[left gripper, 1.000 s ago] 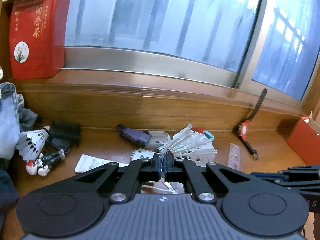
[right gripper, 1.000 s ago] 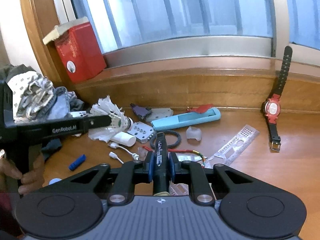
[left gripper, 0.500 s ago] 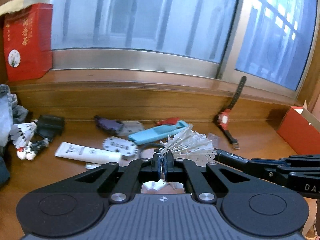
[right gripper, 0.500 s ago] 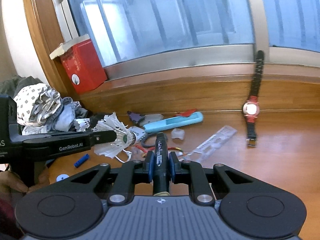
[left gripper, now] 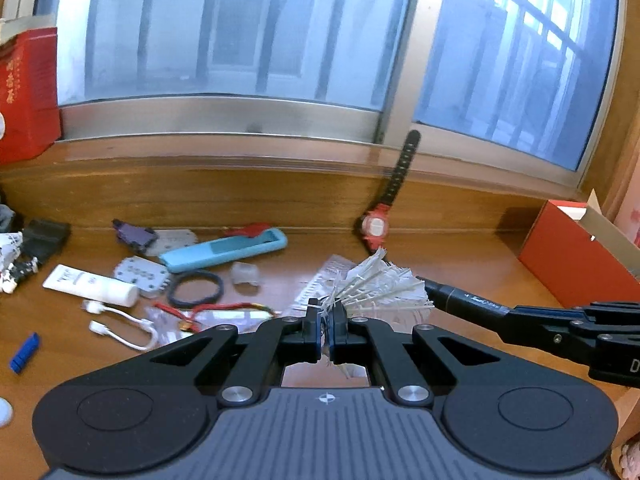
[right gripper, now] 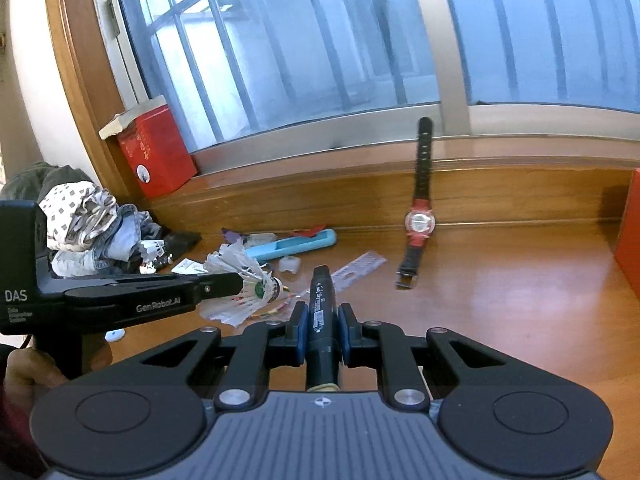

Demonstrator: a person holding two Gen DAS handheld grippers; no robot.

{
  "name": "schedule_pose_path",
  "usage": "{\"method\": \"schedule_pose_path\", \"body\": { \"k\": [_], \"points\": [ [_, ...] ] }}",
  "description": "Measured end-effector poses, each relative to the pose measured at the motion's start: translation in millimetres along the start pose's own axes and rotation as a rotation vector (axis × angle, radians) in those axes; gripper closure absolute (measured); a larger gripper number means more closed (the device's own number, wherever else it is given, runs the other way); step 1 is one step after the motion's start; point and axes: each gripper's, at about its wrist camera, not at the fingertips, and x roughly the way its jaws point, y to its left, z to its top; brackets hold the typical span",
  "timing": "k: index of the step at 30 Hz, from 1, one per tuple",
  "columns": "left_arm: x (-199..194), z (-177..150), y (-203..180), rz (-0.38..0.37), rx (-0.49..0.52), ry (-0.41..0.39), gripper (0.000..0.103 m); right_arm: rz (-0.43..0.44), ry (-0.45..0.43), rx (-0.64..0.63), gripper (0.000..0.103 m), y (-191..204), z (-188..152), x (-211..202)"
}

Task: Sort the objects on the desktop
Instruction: 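Carry the shuttlecock with the left tool toward the open cardboard box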

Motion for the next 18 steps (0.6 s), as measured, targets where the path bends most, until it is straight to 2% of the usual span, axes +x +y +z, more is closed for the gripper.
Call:
{"method": "schedule_pose_path", "body": {
  "k": [9, 15, 18],
  "points": [
    [5.5, -6.8, -36.1, 0.051, -0.019, 0.002, 0.098, 0.037, 0.031, -0.007, 0.085, -42.1, -3.8, -17.6],
    [-0.6, -4.0, -33.3, 0.056, 0.007, -0.018, 0.097, 0.046, 0.044, -0.012, 0.085, -39.6, -0.6, -10.7],
    [-6.4, -3.8, -22.7, 0.063, -0.021, -0.029, 0.097, 0.045, 0.071, -0.024, 0.085, -28.6, 3.4, -1.1]
  ]
}}
